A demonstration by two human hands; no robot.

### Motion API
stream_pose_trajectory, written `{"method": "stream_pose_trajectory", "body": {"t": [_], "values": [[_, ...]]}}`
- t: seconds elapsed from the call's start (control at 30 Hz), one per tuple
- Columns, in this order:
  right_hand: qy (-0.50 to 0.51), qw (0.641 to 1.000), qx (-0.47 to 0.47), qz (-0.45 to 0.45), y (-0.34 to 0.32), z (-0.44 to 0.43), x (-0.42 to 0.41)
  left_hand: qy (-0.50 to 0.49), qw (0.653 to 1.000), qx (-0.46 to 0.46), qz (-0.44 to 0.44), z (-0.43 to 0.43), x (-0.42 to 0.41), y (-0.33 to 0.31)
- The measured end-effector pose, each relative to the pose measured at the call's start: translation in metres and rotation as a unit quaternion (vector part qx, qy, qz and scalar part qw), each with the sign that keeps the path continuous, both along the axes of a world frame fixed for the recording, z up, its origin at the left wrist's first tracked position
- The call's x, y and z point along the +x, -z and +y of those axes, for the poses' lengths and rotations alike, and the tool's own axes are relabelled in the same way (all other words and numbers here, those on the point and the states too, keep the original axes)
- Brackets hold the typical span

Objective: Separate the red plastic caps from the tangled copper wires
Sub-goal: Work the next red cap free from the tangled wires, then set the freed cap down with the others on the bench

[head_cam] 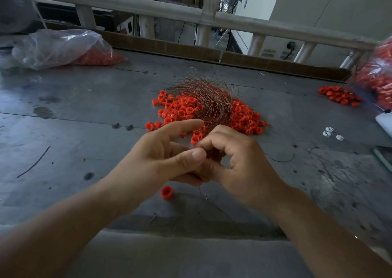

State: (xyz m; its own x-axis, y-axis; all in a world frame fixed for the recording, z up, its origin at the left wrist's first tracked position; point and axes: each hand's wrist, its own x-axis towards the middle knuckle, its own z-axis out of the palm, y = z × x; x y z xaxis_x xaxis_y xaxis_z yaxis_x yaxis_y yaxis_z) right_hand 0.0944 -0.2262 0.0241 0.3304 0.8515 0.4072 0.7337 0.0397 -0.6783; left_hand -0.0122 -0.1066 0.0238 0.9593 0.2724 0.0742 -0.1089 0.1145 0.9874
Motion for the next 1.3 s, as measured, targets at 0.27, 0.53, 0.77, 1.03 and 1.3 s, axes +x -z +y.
{"method": "stream_pose_trajectory", "body": {"t": [0.27,0.53,0.77,1.03,1.3], "values": [[-0.028,0.968,-0.087,0.232,0.001,-0.001,0.011,-0.018,0.994,-0.104,-0.014,0.015,0.005,0.001],[0.006,0.982,-0.085,0.168,-0.005,-0.004,0.019,-0.007,0.998,-0.056,-0.019,0.021,0.004,0.004],[0.014,0.978,-0.208,0.028,-0.006,-0.008,0.018,-0.059,0.931,0.355,0.063,0.026,0.002,0.011],[-0.013,0.956,-0.289,-0.051,-0.002,-0.007,0.019,0.009,0.875,0.462,0.142,0.027,0.000,0.011],[-0.028,0.950,-0.309,-0.032,-0.005,-0.010,0.021,-0.022,0.888,0.441,0.125,0.031,0.003,0.013]]}}
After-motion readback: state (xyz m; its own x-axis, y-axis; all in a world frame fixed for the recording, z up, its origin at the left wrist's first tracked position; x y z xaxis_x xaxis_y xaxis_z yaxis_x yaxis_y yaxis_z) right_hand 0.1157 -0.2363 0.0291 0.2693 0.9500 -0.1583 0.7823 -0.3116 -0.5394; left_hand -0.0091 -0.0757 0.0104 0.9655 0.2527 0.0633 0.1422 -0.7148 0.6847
